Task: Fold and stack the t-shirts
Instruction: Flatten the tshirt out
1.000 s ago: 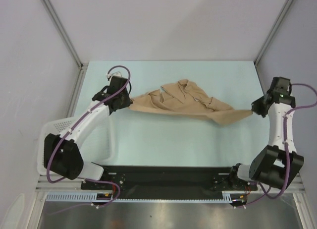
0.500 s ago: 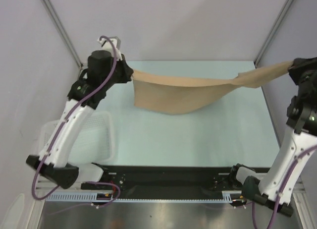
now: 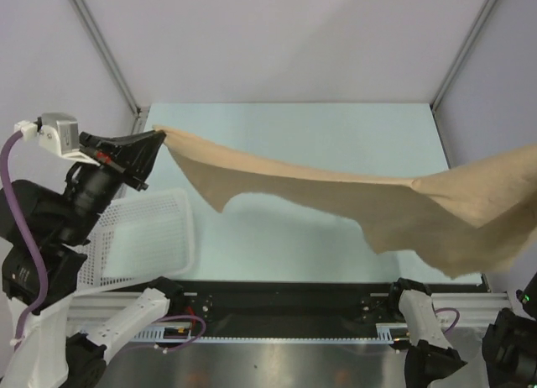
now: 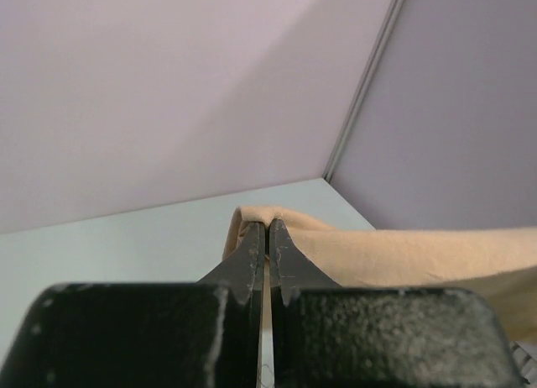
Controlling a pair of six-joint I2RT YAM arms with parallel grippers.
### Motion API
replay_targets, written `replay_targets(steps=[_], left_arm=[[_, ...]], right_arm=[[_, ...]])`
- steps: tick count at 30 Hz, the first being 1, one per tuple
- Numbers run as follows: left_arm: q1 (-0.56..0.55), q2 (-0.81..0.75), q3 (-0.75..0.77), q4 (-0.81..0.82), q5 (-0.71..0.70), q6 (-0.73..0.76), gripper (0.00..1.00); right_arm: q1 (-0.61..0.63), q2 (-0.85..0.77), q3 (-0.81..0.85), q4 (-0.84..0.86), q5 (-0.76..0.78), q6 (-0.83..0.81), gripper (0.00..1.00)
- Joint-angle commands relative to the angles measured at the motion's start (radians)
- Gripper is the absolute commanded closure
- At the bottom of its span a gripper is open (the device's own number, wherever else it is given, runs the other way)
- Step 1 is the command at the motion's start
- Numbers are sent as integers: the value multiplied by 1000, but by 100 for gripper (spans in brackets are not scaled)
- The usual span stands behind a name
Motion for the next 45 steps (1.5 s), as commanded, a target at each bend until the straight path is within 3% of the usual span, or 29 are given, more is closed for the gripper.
replay_targets(steps=[1,6,12,17,22,29,39,45], left_arm=[[1,77,-68,18,17,25,100],[1,207,-81,37,-29,29,100],[42,454,-32,103,-100,60,100],[87,588,120,99,-160,37,100],[90,663,356,90,-65,52,100],[90,501,355,171,46,98,99],[90,182,343,183,66,57,100],[88,77,304,188,43,80,100]], right_arm=[[35,74,-105,24,59,-75,100],[65,170,-219,84,16,-107,100],[70,394,-225,165,-28,-121,100],[68,505,-139,156,-42,-115,100],[61,421,-122,183,-21,-75,100],[61,162,-291,270,24,-34,100],[62,-32,-176,326,-1,-11,100],[53,-9,-81,317,-38,0,100]])
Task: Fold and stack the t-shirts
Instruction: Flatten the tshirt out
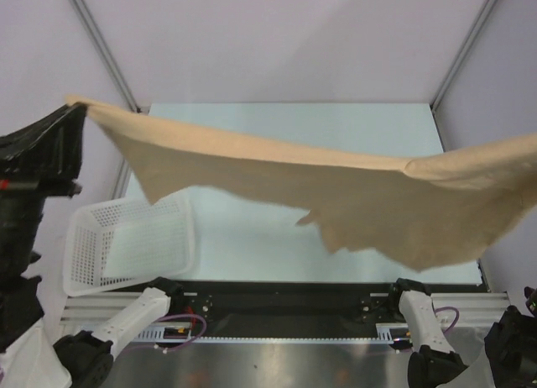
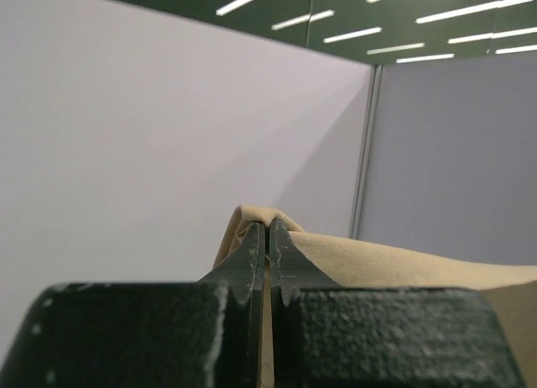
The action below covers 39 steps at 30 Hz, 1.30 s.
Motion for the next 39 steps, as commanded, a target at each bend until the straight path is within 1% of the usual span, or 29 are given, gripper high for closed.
replay_targets(steps=[1,4,8,10,11,12,14,15,16,18,20,21,22,23,24,26,28,29,30,32,33,37,39], left_arm=[[6,11,-15,22,-17,24,100],[4,54,-32,16,-31,42,100],[4,117,-128,56,-33,51,100],[4,148,-201,93,-39,60,100],[4,192,-219,100,-42,64,100],[4,209,-274,111,-42,76,100],[4,240,-358,189,-39,91,100],[4,261,-468,232,-43,99,100],[4,273,-518,308,-66,97,100],[4,316,-622,363,-91,108,100],[6,422,-653,416,-112,113,100],[6,463,-653,423,-112,117,100],[6,553,-653,444,-108,122,100],[6,597,-656,465,-105,126,100],[7,688,-644,510,-103,120,100],[9,773,-617,534,-108,119,100],[15,865,-557,542,-112,100,100],[19,949,-525,530,-112,91,100],[24,987,-464,504,-109,81,100],[32,1081,-402,478,-112,74,100],[35,1105,-355,467,-141,67,100],[64,1203,-256,423,-123,36,100],[71,1240,-215,413,-94,22,100]], right_arm=[[-16,46,35,25,-20,16,100],[-18,80,9,12,-41,25,100],[-24,99,-113,29,-57,27,100],[-26,102,-220,44,-64,22,100],[-26,105,-260,52,-72,20,100],[-26,106,-350,67,-74,19,100],[-24,111,-455,106,-99,22,100],[-23,115,-513,142,-109,28,100],[-20,120,-599,164,-118,30,100],[-3,168,-655,182,-123,24,100],[10,221,-722,204,-79,-7,100],[10,246,-739,237,-69,-18,100],[10,267,-771,251,-63,-25,100],[10,290,-785,267,-60,-35,100],[10,350,-794,303,-67,-47,100],[13,417,-802,319,-75,-56,100],[14,517,-805,367,-77,-68,100],[19,551,-802,388,-72,-73,100],[19,629,-790,385,-74,-75,100],[23,697,-756,379,-87,-95,100],[25,733,-732,380,-86,-99,100],[37,873,-653,364,-98,-121,100],[40,898,-612,296,-92,-122,100]])
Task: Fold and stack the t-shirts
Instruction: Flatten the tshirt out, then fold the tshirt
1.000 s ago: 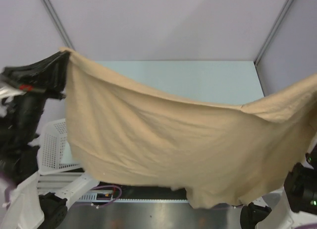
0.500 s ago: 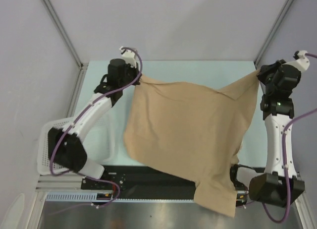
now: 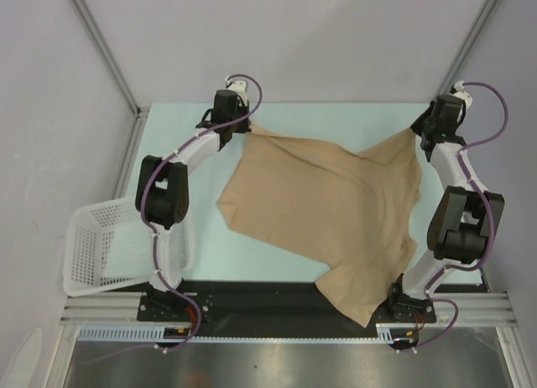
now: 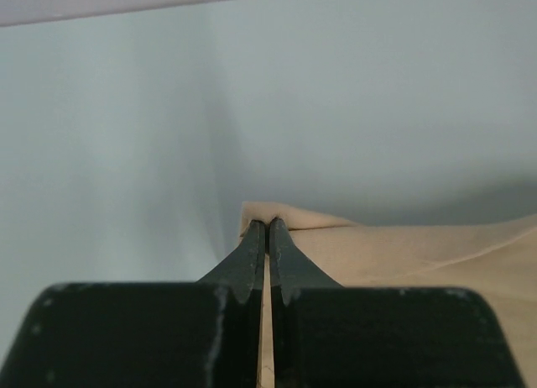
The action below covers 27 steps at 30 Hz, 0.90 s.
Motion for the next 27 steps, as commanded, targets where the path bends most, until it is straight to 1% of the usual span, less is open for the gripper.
replay_targets(steps=[1,6,7,9,12,16,19,20,24,27], left_arm=[[34,30,108,8,21,-41,100],[51,87,193,-47,43,-59,100],[57,105,199,-48,82,-67,99],[61,122,213,-55,115,-78,99],[61,159,228,-55,175,-94,97],[62,182,236,-56,155,-121,97],[64,205,266,-65,150,-128,97],[64,223,298,-81,158,-131,97],[65,256,345,-99,170,-142,96],[67,274,380,-130,184,-144,96]], right_arm=[[9,12,131,-13,17,-33,100],[6,0,179,-195,34,-26,100],[3,-10,176,-221,48,-29,100],[-6,-47,164,-284,60,-45,100],[-59,-87,130,-297,40,-42,100],[-101,-66,138,-301,-4,-43,100],[-101,-37,156,-323,-23,-19,100],[-103,-35,159,-332,-24,-10,100],[-103,-44,146,-364,-24,32,100],[-103,-67,142,-422,14,52,100]])
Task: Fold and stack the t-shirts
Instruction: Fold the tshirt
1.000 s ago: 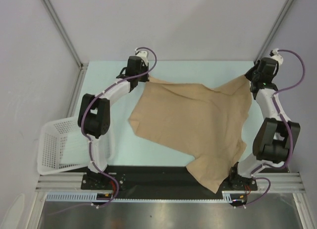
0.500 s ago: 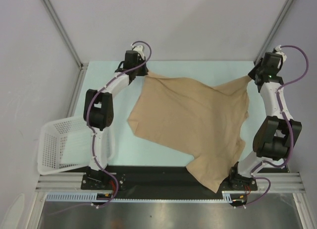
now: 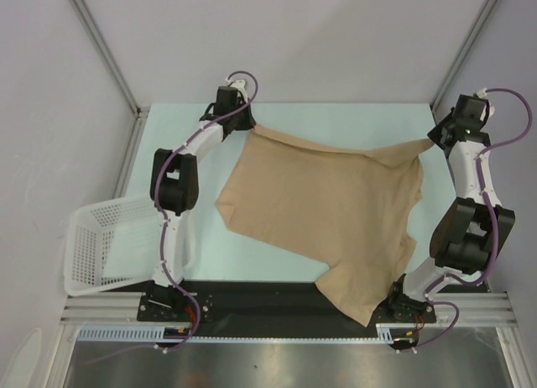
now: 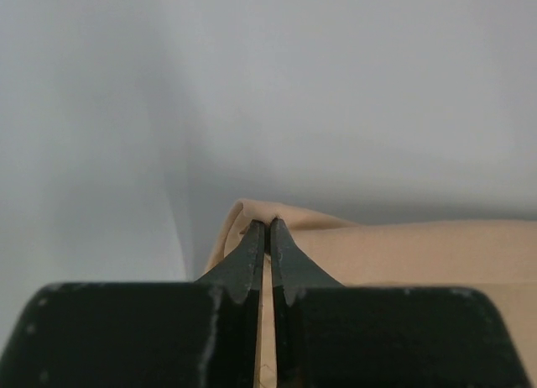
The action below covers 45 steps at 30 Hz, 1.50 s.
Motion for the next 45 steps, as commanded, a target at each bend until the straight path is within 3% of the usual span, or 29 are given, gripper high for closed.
replay_targets(steps=[1,5,16,20,24,39,45], left_arm=[[13,19,86,-19,33,-18,95],[16,17,125,-96,37,5,95],[22,-72,-12,-200,51,-33,98],[22,-104,-61,-252,13,-30,98],[22,-66,2,-347,-5,5,98],[31,-95,-56,-381,-25,10,97],[37,-52,-15,-404,24,22,95]], right_arm=[[-4,-34,14,-100,32,44,100],[-4,-88,-6,-217,49,79,100],[-10,-274,-103,-476,79,112,100],[-7,-297,-158,-484,101,118,100],[-12,-309,-220,-496,81,139,100],[-12,-363,-333,-471,61,136,100],[-12,-369,-361,-467,75,121,100]])
